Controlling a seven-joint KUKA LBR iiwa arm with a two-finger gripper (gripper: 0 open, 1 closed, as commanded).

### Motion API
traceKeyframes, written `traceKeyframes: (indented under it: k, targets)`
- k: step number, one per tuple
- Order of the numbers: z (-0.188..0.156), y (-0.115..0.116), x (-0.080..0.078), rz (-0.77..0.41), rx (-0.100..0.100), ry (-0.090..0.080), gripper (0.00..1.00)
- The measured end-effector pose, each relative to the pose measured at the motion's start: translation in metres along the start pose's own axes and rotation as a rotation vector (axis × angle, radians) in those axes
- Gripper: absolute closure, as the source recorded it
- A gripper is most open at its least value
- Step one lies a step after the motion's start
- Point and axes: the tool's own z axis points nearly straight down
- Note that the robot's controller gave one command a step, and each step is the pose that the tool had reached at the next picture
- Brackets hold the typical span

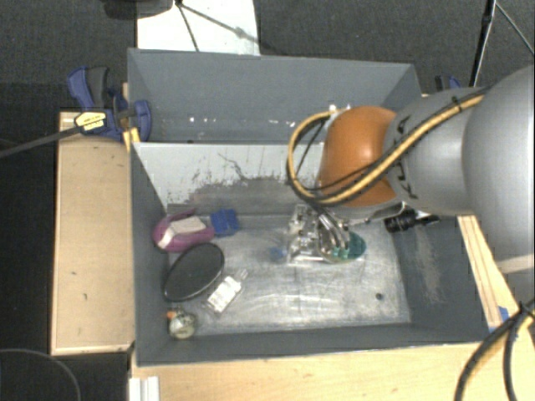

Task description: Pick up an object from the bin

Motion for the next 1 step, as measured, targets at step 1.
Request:
traceKeyframes:
  k: [1]
  targets:
    - [-0.1155,0.0187,-0.0071,0.006,-0.002,-0.006,1.0]
